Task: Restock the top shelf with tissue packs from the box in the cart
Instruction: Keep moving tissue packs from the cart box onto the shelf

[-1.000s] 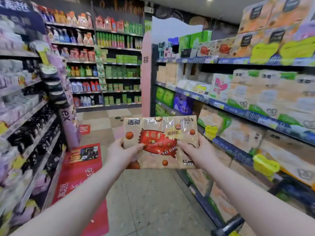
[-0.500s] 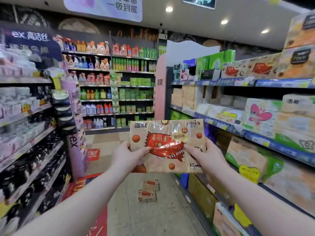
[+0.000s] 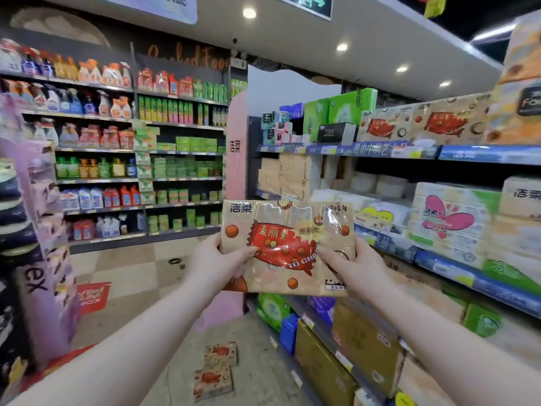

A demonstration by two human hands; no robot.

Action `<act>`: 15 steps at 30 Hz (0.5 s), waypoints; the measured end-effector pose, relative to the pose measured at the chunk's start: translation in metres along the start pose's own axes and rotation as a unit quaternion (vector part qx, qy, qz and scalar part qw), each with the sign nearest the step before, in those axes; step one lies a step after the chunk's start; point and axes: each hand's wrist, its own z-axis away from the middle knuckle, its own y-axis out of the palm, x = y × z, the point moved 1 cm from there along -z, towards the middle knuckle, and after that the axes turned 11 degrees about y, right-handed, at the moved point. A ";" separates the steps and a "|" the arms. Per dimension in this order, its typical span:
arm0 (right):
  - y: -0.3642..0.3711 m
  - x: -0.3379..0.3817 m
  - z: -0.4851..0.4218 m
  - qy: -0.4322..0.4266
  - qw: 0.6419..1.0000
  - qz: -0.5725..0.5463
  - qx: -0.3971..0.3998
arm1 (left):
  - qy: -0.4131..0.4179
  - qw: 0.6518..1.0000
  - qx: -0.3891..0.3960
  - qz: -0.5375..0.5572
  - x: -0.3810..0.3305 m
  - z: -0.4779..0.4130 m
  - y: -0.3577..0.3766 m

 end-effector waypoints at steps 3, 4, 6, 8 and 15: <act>0.003 -0.001 -0.038 0.021 0.999 0.007 -0.032 | 0.016 0.999 0.034 0.017 0.018 -0.053 0.025; 0.005 0.000 -0.052 0.030 0.999 0.003 -0.038 | 0.025 0.998 0.047 0.018 0.023 -0.072 0.033; 0.009 0.004 -0.081 0.043 0.998 0.006 -0.054 | 0.051 0.997 0.062 0.020 0.029 -0.111 0.047; 0.012 0.012 -0.109 0.043 0.996 0.005 -0.077 | 0.078 0.994 0.076 0.021 0.033 -0.150 0.059; 0.001 0.015 -0.179 0.071 0.980 -0.008 -0.185 | 0.141 0.977 0.157 0.042 0.031 -0.246 0.122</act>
